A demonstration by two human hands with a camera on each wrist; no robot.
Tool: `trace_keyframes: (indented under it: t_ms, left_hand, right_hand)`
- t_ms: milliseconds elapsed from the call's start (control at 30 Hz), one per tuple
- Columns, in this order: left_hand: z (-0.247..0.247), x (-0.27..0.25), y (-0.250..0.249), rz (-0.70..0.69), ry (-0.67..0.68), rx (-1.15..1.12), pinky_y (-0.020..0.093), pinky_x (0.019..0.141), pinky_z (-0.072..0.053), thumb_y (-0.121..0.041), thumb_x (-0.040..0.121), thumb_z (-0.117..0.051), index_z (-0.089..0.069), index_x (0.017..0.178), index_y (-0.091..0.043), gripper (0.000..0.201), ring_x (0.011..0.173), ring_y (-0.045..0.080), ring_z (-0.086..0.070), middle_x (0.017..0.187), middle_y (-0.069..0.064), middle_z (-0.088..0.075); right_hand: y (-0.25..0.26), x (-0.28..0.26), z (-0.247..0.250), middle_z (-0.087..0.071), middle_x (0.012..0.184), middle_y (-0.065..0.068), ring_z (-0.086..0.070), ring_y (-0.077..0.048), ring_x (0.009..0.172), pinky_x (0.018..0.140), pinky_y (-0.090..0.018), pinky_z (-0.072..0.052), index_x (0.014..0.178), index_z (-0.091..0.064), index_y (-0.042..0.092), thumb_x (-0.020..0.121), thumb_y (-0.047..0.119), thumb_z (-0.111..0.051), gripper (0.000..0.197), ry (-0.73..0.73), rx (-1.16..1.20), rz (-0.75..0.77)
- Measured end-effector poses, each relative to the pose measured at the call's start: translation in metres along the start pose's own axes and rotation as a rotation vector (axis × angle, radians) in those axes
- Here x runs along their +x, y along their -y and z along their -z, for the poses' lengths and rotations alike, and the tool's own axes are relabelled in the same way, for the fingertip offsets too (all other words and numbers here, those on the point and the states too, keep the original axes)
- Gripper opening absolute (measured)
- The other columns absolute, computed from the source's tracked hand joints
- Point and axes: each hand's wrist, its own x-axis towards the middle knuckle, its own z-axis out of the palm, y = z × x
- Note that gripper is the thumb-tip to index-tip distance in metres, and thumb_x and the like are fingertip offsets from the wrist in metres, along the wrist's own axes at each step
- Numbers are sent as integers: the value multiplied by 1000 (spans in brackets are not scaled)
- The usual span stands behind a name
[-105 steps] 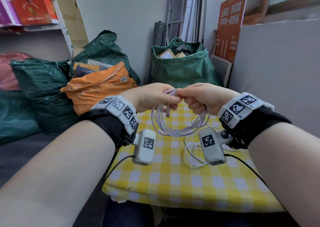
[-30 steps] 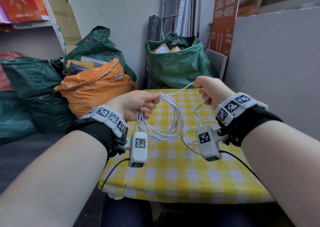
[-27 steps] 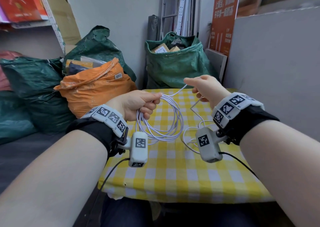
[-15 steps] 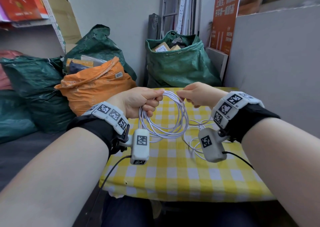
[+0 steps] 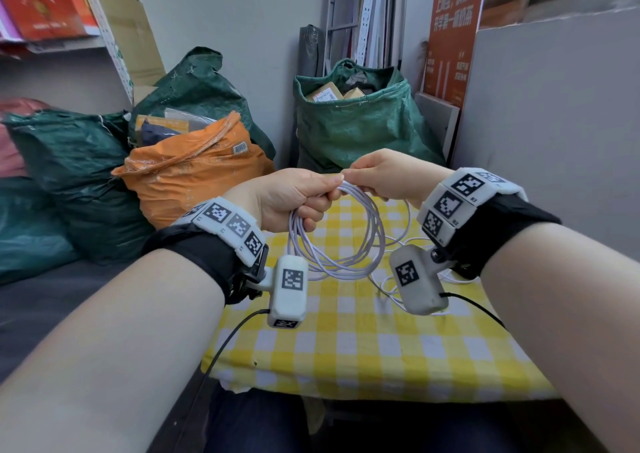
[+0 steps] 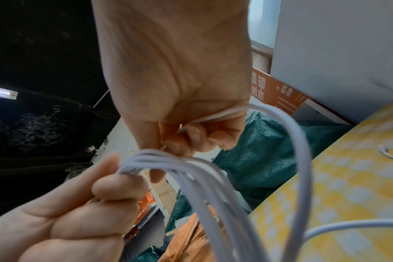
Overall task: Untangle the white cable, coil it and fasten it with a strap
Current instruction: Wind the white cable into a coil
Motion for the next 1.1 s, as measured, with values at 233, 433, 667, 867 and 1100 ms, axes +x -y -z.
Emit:
trace_keyframes:
  t_ms: [233,433,667,867,1100]
  left_hand:
    - [-1,1,2,2,-28,-120,13,35,-28,-37,99,-37,-45,72,-15,35,31,0,-23,42,-11,-26]
    - [-2,1,-1,25,-32,-207,12,33,-23,-37,99,-38,-44,74,-14,34,30,0,-23,42,-10,-26]
    - [-6,6,-6,46,-102,-236,11,31,-22,-35,98,-42,-44,72,-14,34,31,1,-24,42,-10,-25]
    - [-8,8,-4,95,-116,-254,10,31,-26,-41,100,-36,-56,88,-13,37,40,5,-33,53,-3,-33]
    - [-9,13,3,20,-151,-234,19,40,-46,-42,99,-39,-58,99,-6,40,51,14,-52,68,5,-48]
  right_hand:
    - [-6,-3,0,-36,53,3,-30,-12,46,44,-21,-27,58,-54,21,91,34,-58,36,-86,39,-53]
    - [-4,-3,-5,-35,55,3,-30,-10,49,38,-15,-26,62,-49,16,94,32,-54,36,-110,75,7]
    - [4,-9,-14,-53,65,-2,-54,-18,58,67,-34,-51,87,-56,13,95,49,-44,39,117,343,32]
    - [1,-12,-14,-57,73,0,-48,-15,52,53,-29,-53,91,-58,19,92,39,-54,21,120,205,20]
    - [-2,-2,-22,-41,60,0,-38,-14,51,49,-25,-33,94,-62,1,92,32,-55,32,-68,2,51]
